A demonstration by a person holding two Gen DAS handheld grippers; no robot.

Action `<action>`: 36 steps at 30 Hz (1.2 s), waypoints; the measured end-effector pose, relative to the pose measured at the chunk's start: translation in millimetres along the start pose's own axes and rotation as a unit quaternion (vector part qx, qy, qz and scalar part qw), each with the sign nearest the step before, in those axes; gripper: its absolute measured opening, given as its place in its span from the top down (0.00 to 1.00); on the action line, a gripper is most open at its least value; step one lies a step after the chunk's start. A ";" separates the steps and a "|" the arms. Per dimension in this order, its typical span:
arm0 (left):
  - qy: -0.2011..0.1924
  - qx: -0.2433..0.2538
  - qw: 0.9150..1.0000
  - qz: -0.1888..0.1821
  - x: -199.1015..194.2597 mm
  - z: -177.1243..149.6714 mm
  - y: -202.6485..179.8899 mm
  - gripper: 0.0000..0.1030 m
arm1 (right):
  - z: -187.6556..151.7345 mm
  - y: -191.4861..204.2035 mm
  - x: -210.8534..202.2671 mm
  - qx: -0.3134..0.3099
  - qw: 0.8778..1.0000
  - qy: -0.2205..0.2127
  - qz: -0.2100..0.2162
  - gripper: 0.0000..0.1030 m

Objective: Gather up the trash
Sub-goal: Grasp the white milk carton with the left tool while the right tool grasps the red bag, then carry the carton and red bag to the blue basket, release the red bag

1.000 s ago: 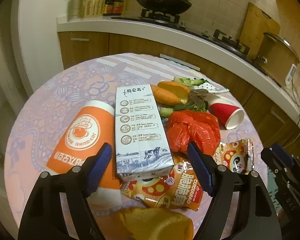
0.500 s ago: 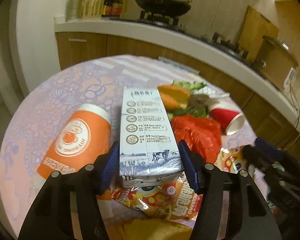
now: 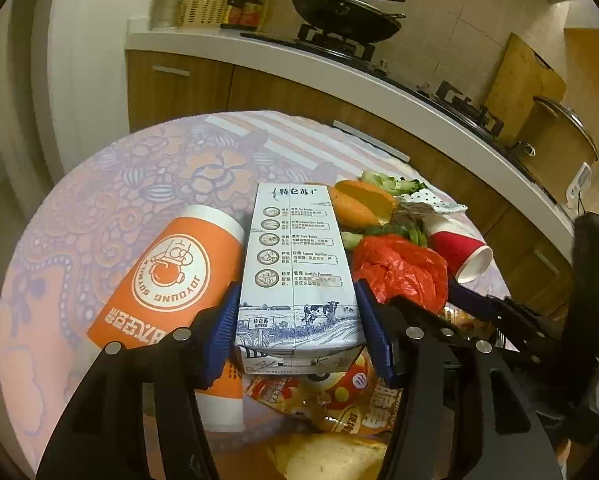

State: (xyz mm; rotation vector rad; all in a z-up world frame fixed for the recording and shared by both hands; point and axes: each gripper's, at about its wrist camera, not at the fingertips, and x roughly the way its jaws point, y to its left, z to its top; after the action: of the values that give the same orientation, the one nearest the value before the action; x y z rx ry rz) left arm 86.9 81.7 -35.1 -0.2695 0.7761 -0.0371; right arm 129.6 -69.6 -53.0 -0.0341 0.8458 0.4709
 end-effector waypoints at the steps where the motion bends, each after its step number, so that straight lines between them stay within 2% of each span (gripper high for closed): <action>1: 0.002 0.002 1.000 0.001 0.6 -0.3 -0.5 0.47 | 0.1 -3.2 2.2 0.006 1.000 0.006 0.002 0.49; 3: 0.007 0.002 1.000 0.001 2.6 0.1 -0.1 0.47 | -1.2 -7.6 -0.6 0.012 1.000 0.002 0.010 0.55; 6: 0.010 0.005 1.000 0.002 3.3 -0.6 -0.6 0.47 | -5.0 -13.1 -11.4 0.011 1.000 -0.009 -0.002 0.60; 13: 0.040 0.034 0.998 0.028 23.0 -1.0 -17.5 0.45 | -13.2 -38.4 -52.5 0.036 0.998 -0.048 -0.021 0.60; 16: 0.041 0.045 0.997 0.051 30.2 -0.1 -24.0 0.46 | -19.8 -50.2 -65.9 0.051 0.997 -0.057 -0.023 0.60; 20: 0.031 0.044 0.997 0.057 26.6 -1.4 -26.1 0.48 | -31.5 -63.8 -88.5 0.071 0.995 -0.073 -0.024 0.60; 25: -0.027 0.047 0.998 0.027 -14.6 -2.7 -46.4 0.48 | -45.9 -85.0 -122.1 0.092 0.990 -0.099 -0.042 0.60; 28: -0.050 0.059 0.997 -0.003 -37.8 -3.5 -71.8 0.48 | -60.6 -99.3 -150.6 0.100 0.985 -0.121 -0.076 0.60; 31: -0.057 0.084 0.994 -0.044 -50.4 -12.1 -109.9 0.48 | -79.2 -115.8 -173.9 0.110 0.979 -0.131 -0.111 0.60; 36: -0.039 0.125 0.985 -0.115 -47.1 -41.1 -181.7 0.48 | -124.8 -160.4 -208.1 0.150 0.965 -0.128 -0.171 0.60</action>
State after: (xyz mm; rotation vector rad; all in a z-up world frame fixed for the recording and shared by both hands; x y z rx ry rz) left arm 36.6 -96.7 15.4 -0.1184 0.6520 -0.3378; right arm -10.9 -320.6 -10.1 0.1559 0.6310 0.0162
